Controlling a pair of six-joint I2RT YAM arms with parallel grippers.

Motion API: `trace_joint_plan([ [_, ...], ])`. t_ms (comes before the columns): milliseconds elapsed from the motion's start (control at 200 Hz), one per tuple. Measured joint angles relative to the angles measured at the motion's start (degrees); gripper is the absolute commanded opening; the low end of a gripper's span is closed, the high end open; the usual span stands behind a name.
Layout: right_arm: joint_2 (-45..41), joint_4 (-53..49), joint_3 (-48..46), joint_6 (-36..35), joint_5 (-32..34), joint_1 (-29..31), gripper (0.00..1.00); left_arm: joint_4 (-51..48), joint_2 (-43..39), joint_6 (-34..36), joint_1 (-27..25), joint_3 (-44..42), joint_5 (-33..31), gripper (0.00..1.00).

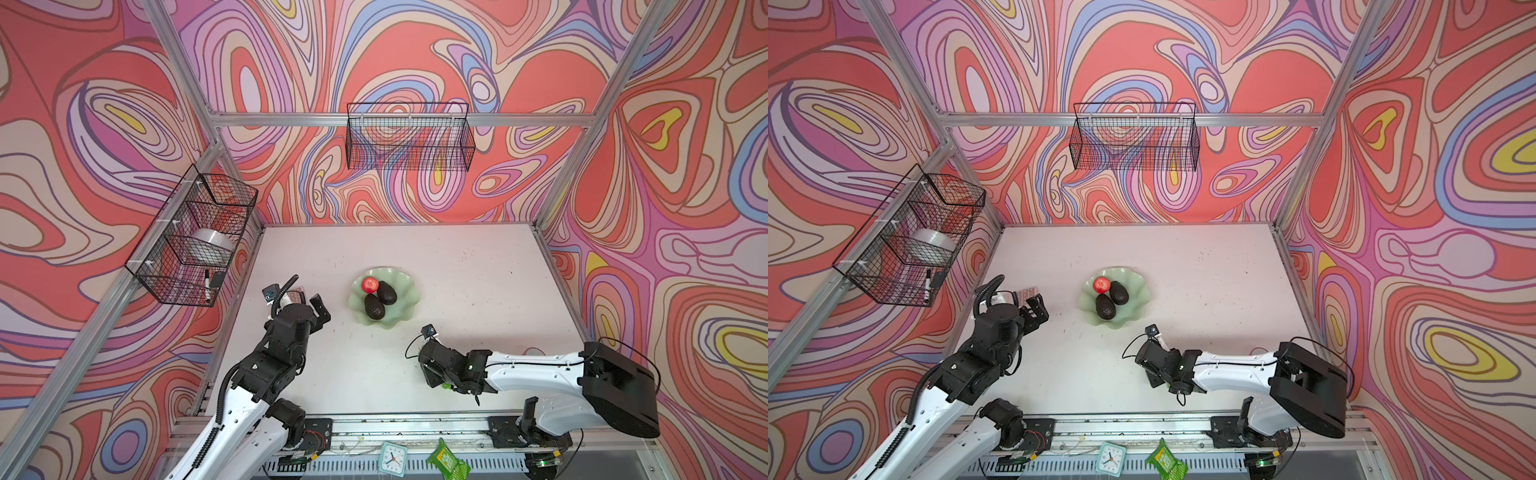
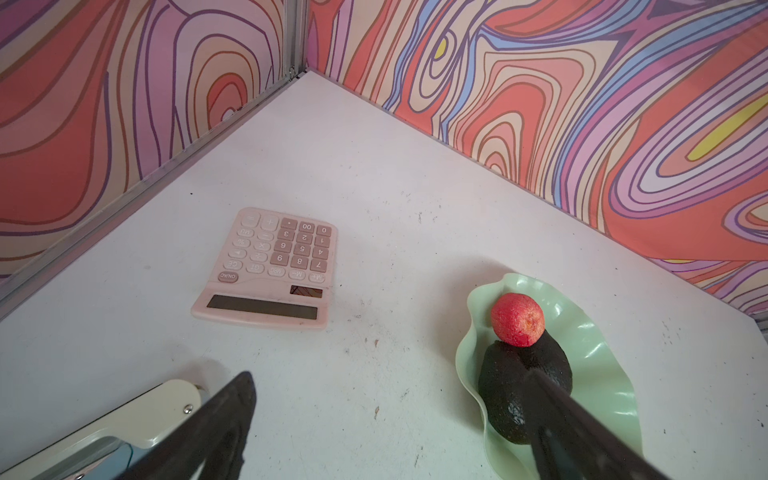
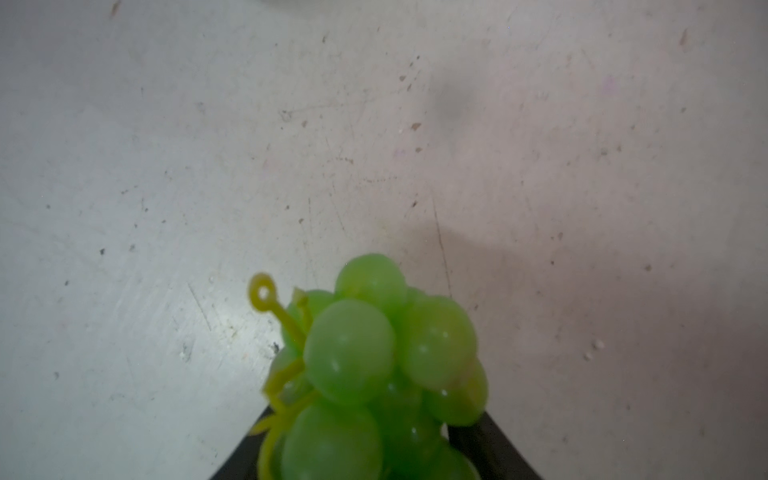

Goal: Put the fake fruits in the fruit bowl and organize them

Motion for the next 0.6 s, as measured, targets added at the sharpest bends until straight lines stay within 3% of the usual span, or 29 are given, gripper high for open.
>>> trace_joint_plan([
  [295,-9.4,-1.8,0.7,1.0,5.5,0.0,0.46,0.0,-0.1,0.0,0.0,0.0,0.0,1.00],
  [601,-14.8,-4.5,11.7,-5.5,10.5,-1.5,0.42,0.0,-0.4,0.0,0.0,0.0,0.0,1.00],
])
